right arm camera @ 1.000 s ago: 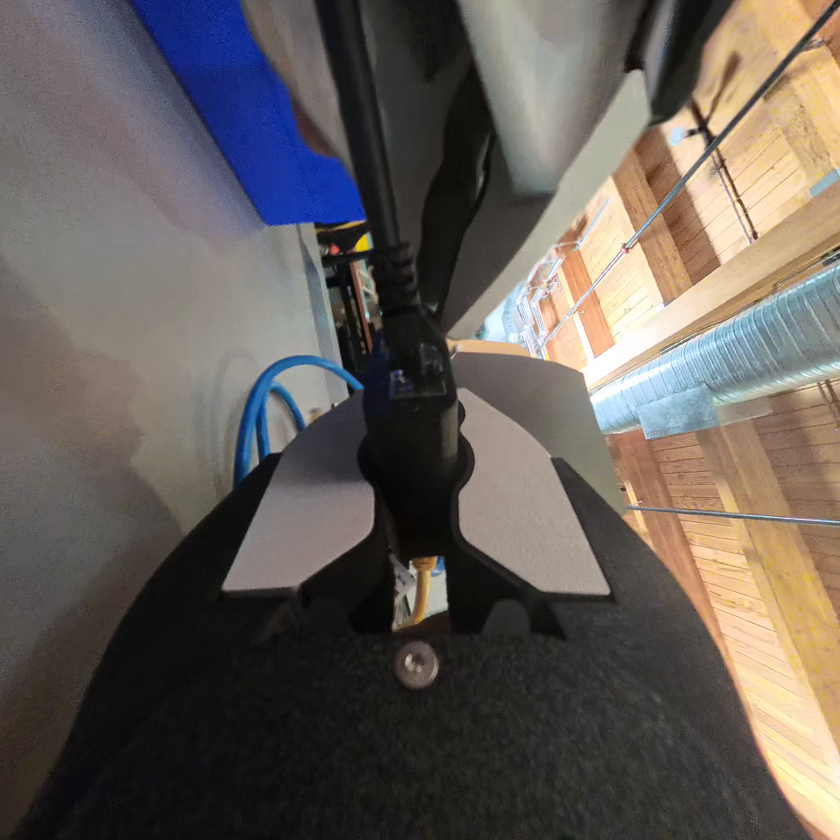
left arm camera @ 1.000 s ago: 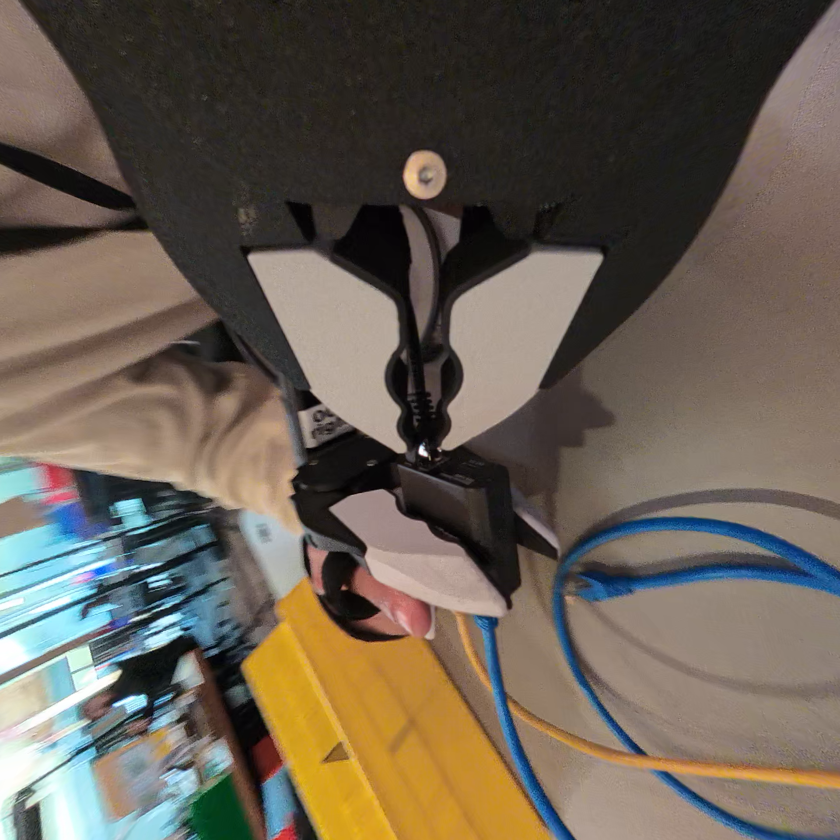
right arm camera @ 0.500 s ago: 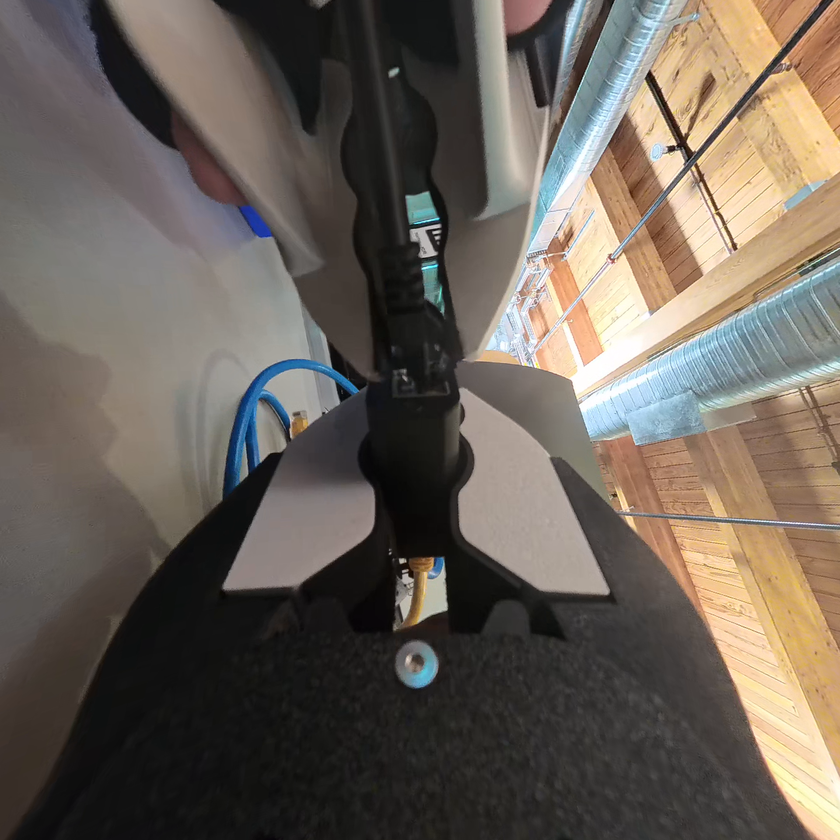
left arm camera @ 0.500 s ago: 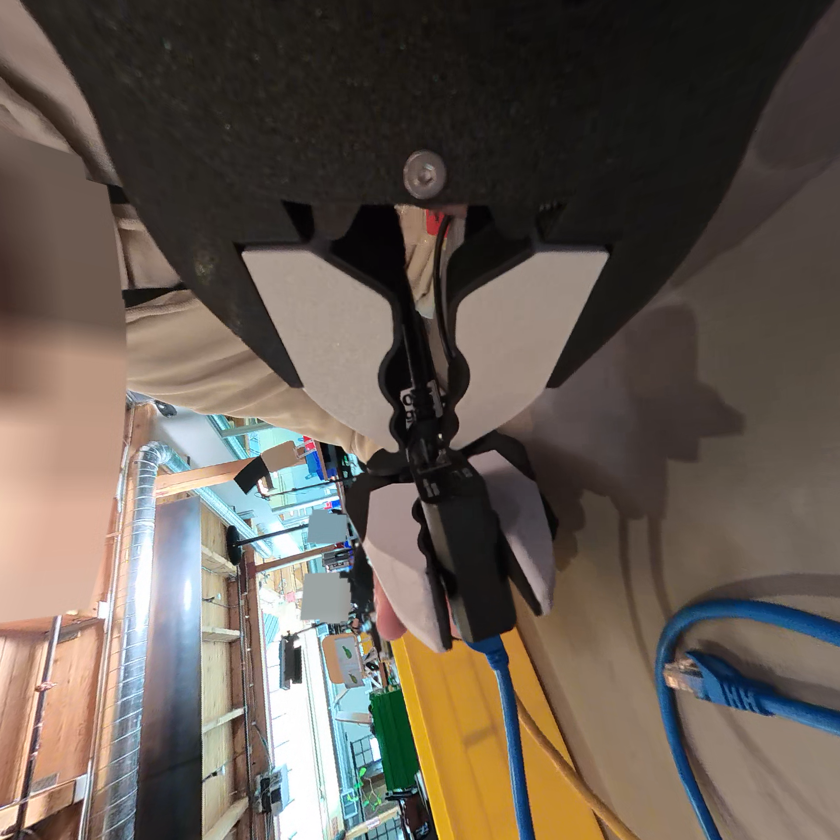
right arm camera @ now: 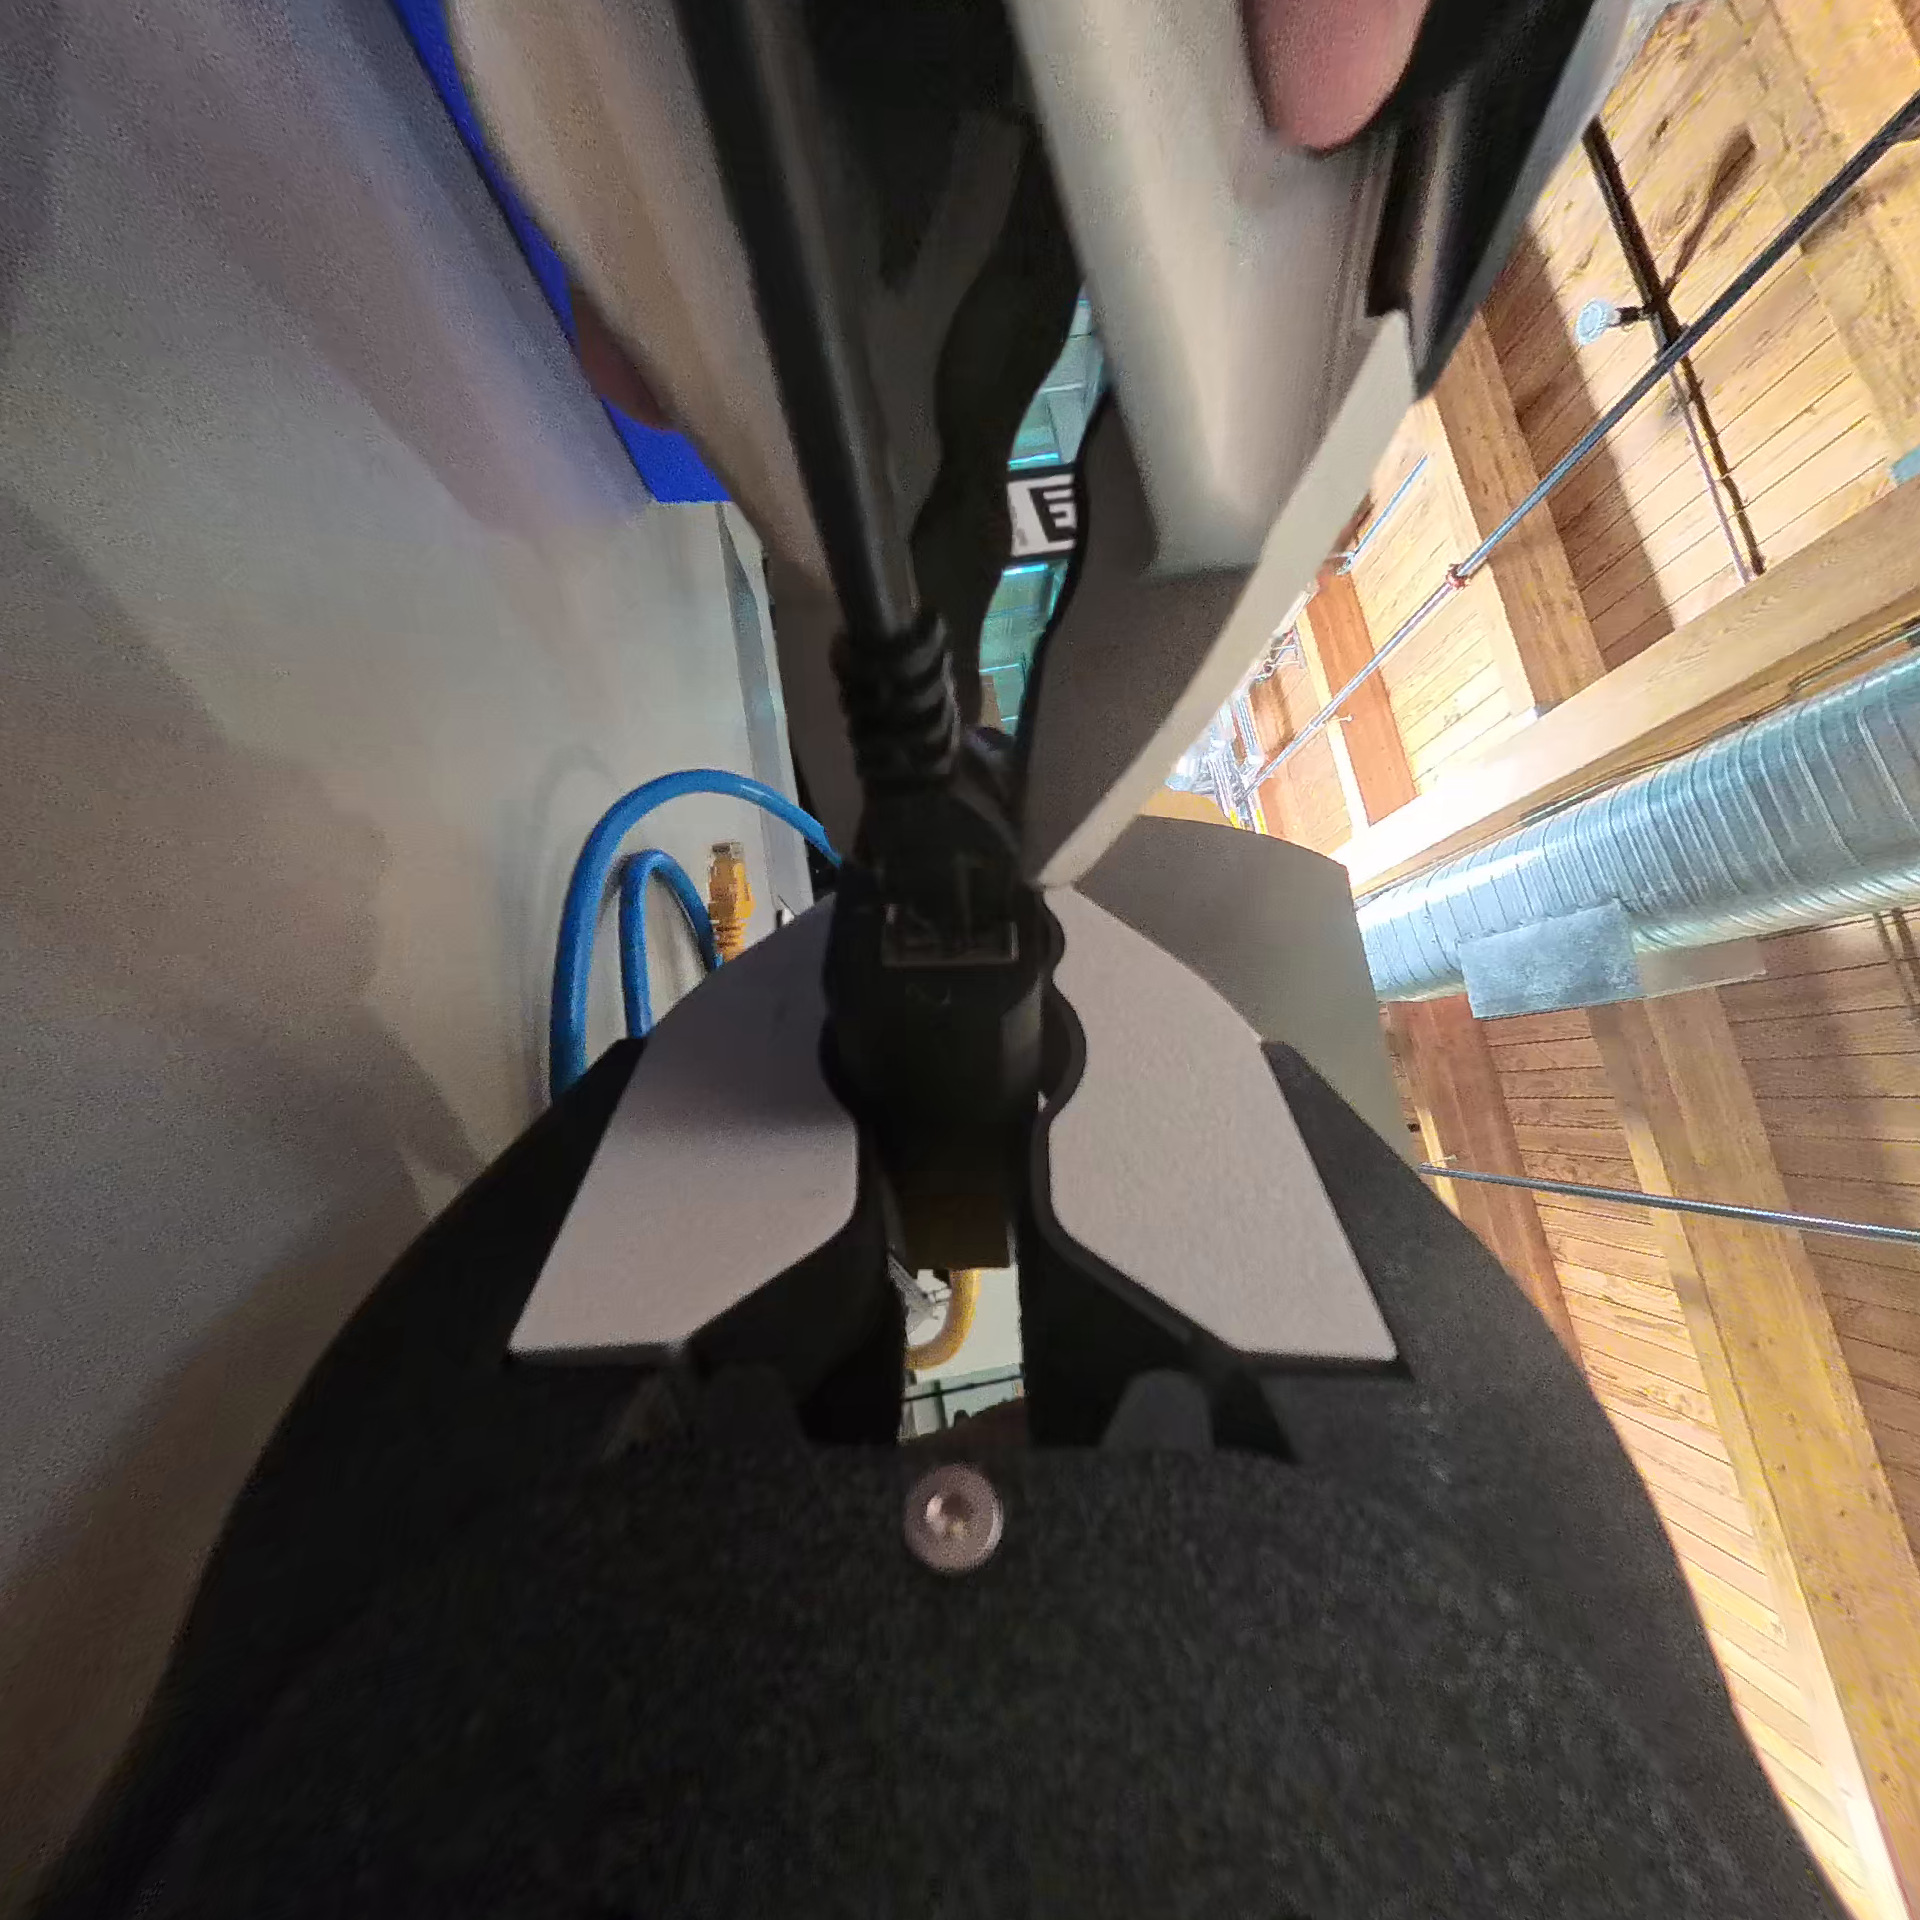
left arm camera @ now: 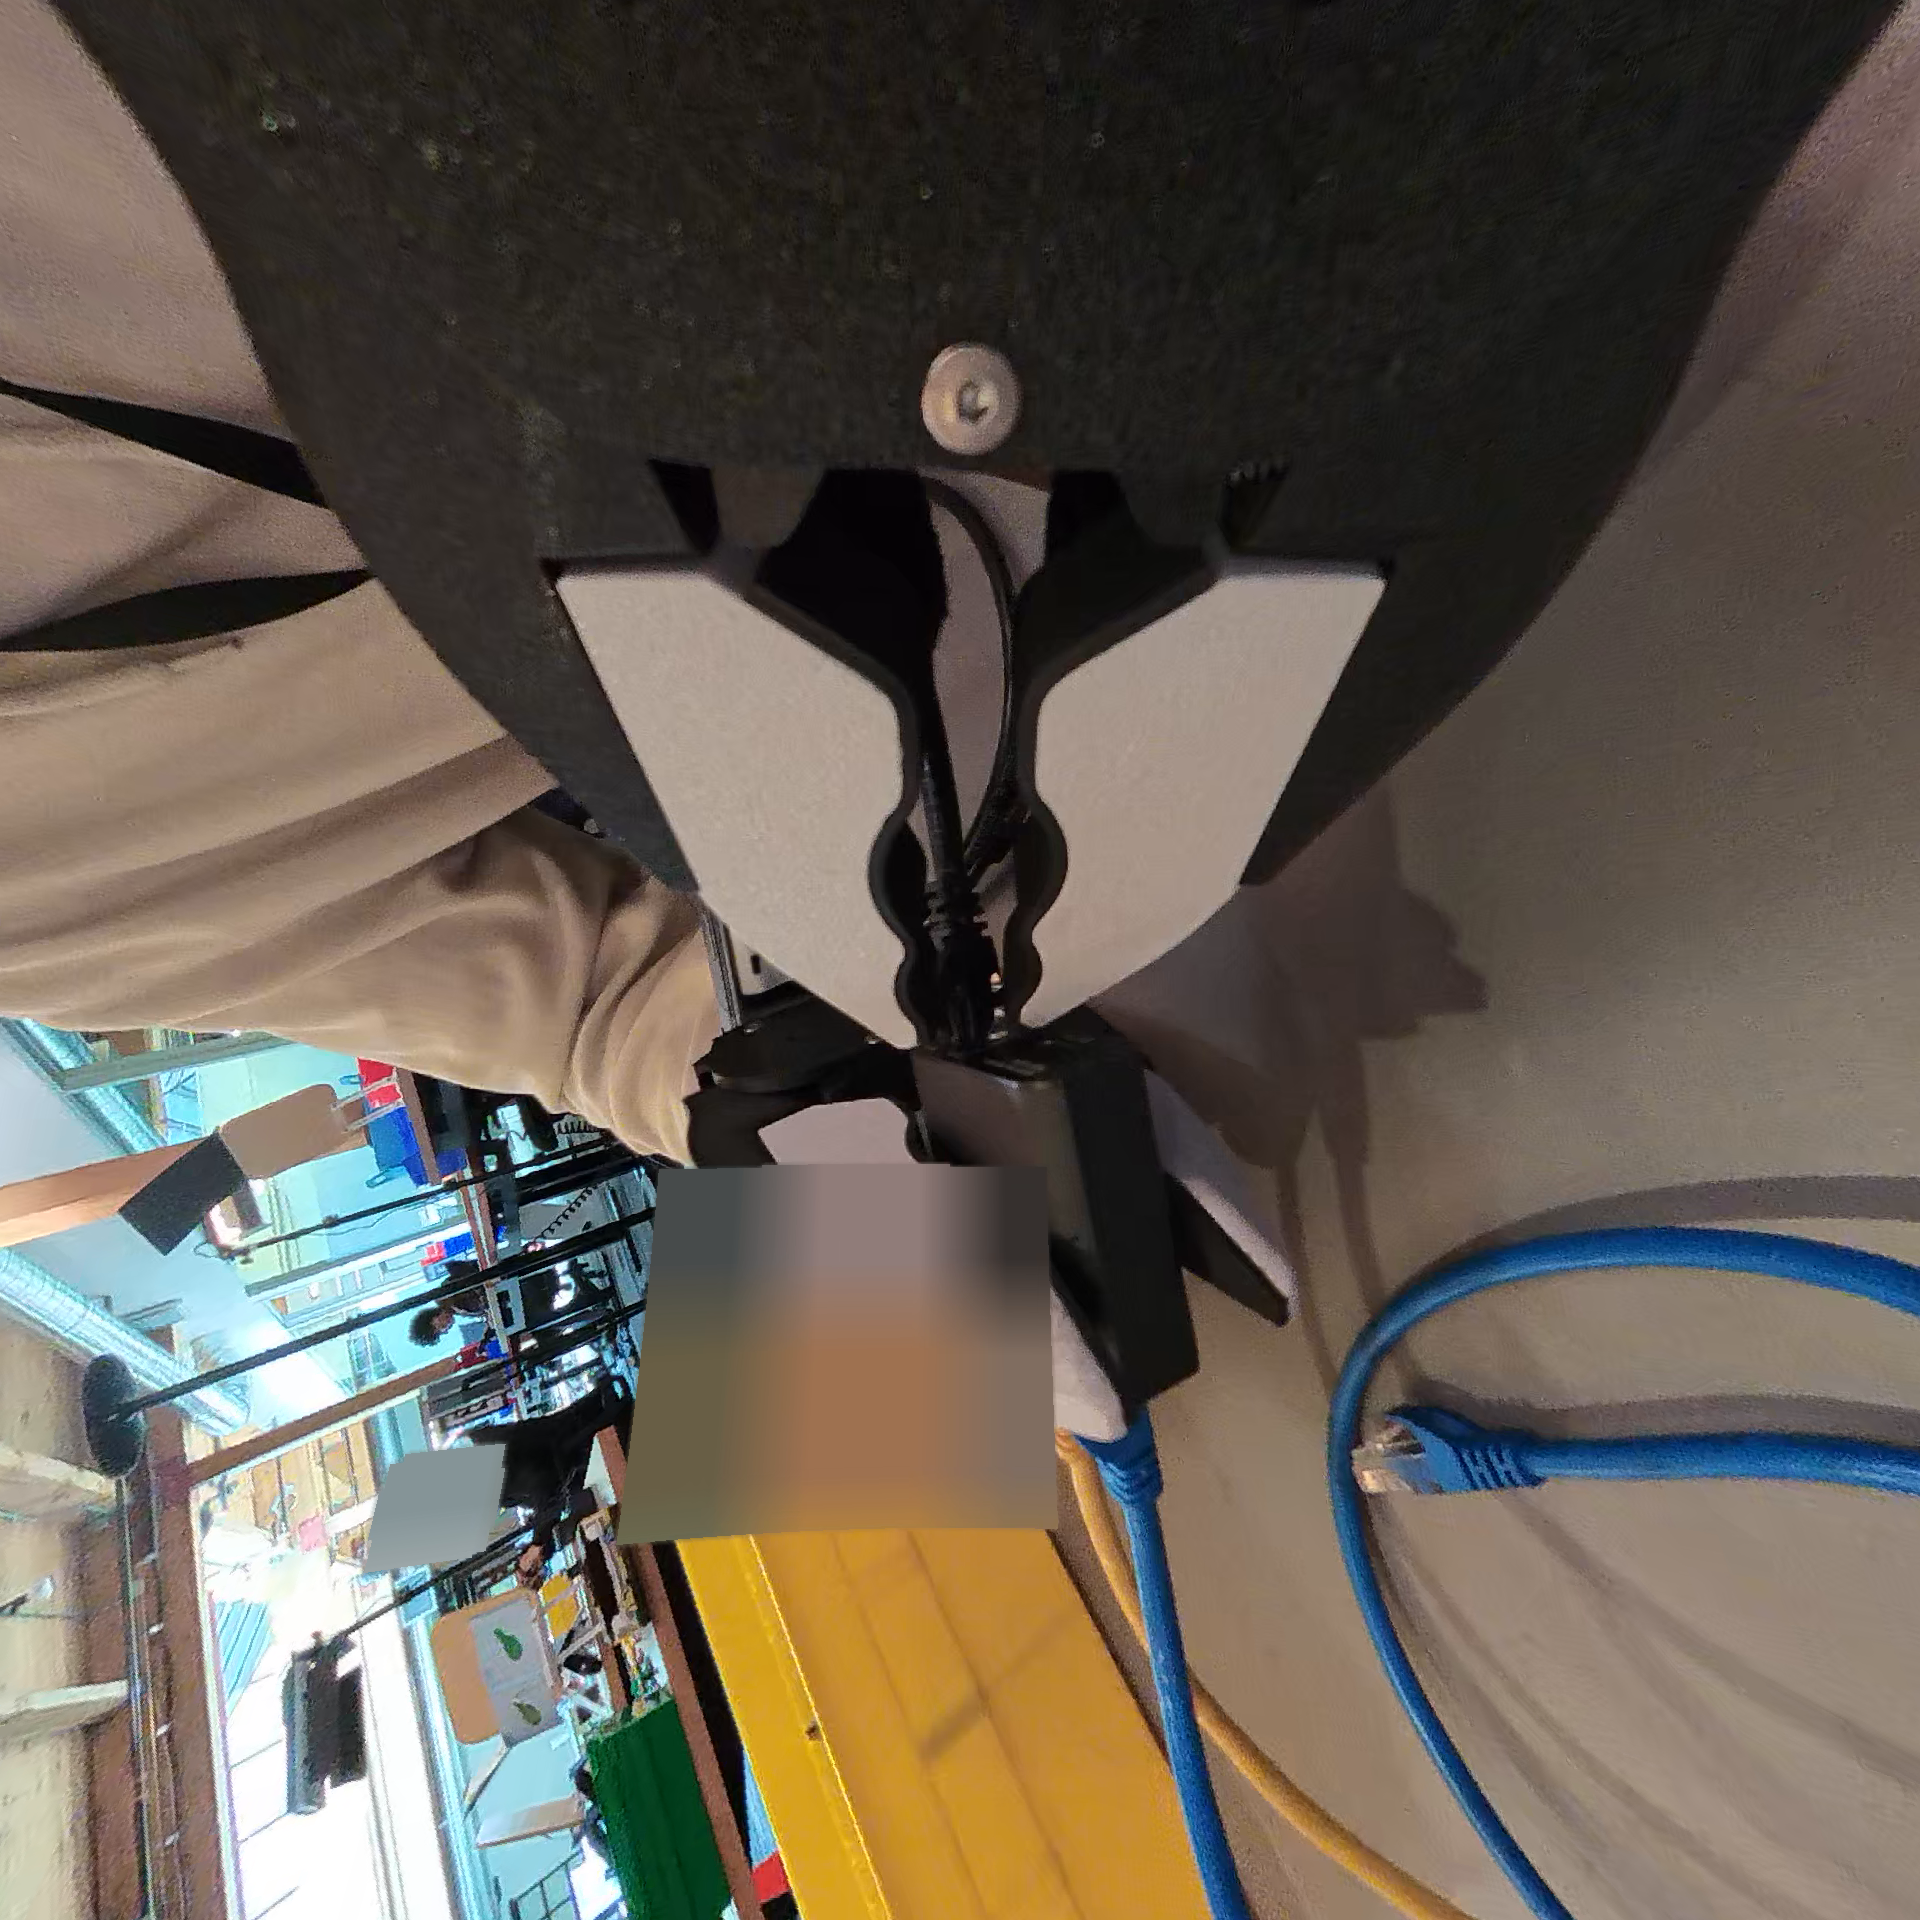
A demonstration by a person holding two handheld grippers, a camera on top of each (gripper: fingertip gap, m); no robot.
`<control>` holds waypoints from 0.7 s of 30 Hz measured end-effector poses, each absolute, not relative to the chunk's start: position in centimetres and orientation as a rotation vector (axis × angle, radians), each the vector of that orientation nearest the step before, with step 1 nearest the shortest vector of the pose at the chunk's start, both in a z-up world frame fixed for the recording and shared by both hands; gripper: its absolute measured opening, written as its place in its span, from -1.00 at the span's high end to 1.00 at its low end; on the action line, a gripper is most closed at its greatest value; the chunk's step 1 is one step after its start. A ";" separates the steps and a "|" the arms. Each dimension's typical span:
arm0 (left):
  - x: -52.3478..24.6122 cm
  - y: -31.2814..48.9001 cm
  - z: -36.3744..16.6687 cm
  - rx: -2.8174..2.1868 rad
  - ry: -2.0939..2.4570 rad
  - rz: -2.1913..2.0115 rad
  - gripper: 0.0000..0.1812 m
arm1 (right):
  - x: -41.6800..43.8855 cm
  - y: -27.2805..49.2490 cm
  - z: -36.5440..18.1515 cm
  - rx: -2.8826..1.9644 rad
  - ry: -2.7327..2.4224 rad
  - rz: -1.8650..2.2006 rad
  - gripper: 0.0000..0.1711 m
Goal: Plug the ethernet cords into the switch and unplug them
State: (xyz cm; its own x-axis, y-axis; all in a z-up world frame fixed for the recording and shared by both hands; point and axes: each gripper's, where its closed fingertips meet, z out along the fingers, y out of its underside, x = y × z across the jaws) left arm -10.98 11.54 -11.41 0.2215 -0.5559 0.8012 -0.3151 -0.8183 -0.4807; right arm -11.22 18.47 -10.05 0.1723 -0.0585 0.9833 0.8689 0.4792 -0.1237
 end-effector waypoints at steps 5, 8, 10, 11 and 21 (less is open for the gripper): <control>-11.2 11.6 -12.0 -2.294 0.908 -1.534 0.88 | -11.5 18.5 -10.5 -0.835 -1.248 -0.796 0.69; -11.2 11.8 -12.0 -2.282 0.938 -1.471 0.88 | -11.5 18.8 -10.6 -0.845 -1.252 -0.796 0.69; -11.2 12.3 -11.9 -2.227 0.984 -1.363 0.87 | -11.4 19.2 -10.8 -0.874 -1.252 -0.781 0.69; -11.3 12.5 -11.8 -2.189 1.033 -1.258 0.93 | -11.5 19.3 -11.0 -0.873 -1.267 -0.784 0.69; -11.6 13.1 -11.8 -2.019 1.225 -0.592 0.81 | -10.5 20.4 -11.2 -0.950 -1.253 -0.812 0.70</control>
